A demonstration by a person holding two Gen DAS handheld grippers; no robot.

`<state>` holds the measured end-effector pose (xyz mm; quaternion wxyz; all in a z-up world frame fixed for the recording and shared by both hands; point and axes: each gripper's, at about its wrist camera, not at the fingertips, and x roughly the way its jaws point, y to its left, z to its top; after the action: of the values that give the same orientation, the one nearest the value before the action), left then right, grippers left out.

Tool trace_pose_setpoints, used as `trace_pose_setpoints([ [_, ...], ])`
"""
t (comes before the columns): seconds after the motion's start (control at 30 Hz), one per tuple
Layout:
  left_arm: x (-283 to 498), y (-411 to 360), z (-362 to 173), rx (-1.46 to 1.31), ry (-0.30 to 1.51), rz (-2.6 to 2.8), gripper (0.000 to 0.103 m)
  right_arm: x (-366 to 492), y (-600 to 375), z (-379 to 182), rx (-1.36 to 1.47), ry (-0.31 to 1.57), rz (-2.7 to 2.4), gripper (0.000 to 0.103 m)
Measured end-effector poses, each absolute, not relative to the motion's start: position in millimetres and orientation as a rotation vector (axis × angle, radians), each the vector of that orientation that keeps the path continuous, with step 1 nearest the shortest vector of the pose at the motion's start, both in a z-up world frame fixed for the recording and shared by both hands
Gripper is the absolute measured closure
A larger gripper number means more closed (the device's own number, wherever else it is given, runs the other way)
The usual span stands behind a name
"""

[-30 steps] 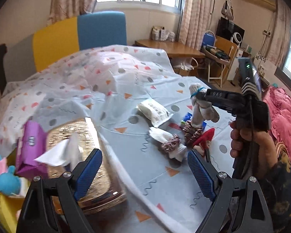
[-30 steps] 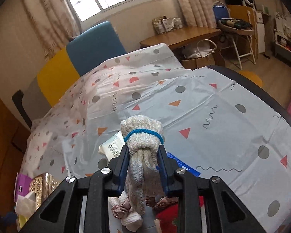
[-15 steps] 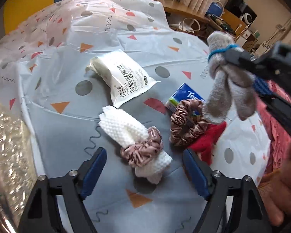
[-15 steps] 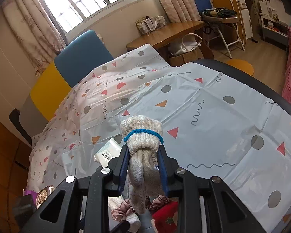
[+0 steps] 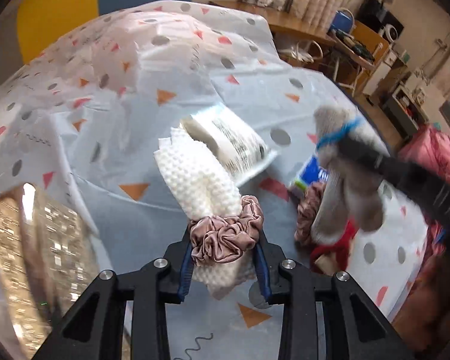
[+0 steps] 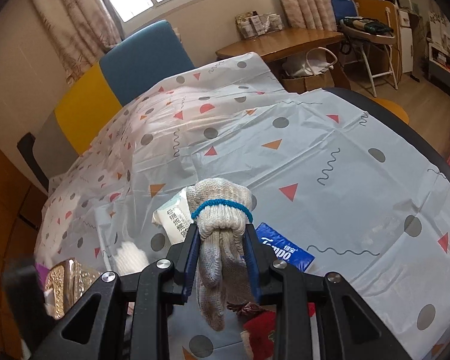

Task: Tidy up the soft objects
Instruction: 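Carry the white mesh pad into the gold tray and open the left gripper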

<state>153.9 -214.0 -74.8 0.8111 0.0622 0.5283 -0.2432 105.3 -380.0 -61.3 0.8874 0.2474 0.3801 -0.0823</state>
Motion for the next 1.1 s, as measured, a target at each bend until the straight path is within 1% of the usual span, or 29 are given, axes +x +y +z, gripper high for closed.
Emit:
trace_pose_setpoints([
  [0.13,172.1,-195.6,-38.1,0.100,1.060,-0.465,0.068,109.5,-363.5,-64.0,0.440,0.817,-0.147,0.075],
  [0.27,202.7,-152.0,-2.5,0.095,0.979,-0.371,0.068,111.1,-354.8,-65.6,0.398,0.828,-0.129,0.075],
  [0.4,231.3,-90.0,24.2,0.050,0.925,-0.254,0.068,117.8,-338.7,-71.0,0.346,0.866,-0.060,0.075],
  [0.57,242.3,-5.7,46.0,0.002,0.877,-0.132,0.068,128.8,-293.9,-92.1,0.161,0.964,0.028,0.075],
  [0.7,234.3,64.2,48.2,-0.059,0.863,-0.049,0.068,132.2,-273.9,-112.0,0.068,1.033,0.057,0.075],
  [0.87,198.8,128.6,28.1,-0.111,0.853,0.021,0.068,132.6,-270.1,-119.8,0.052,1.056,0.057,0.075],
  [1.1,131.9,175.9,1.6,-0.209,0.831,0.065,0.068,131.4,-269.6,-123.0,0.060,1.060,0.047,0.074],
])
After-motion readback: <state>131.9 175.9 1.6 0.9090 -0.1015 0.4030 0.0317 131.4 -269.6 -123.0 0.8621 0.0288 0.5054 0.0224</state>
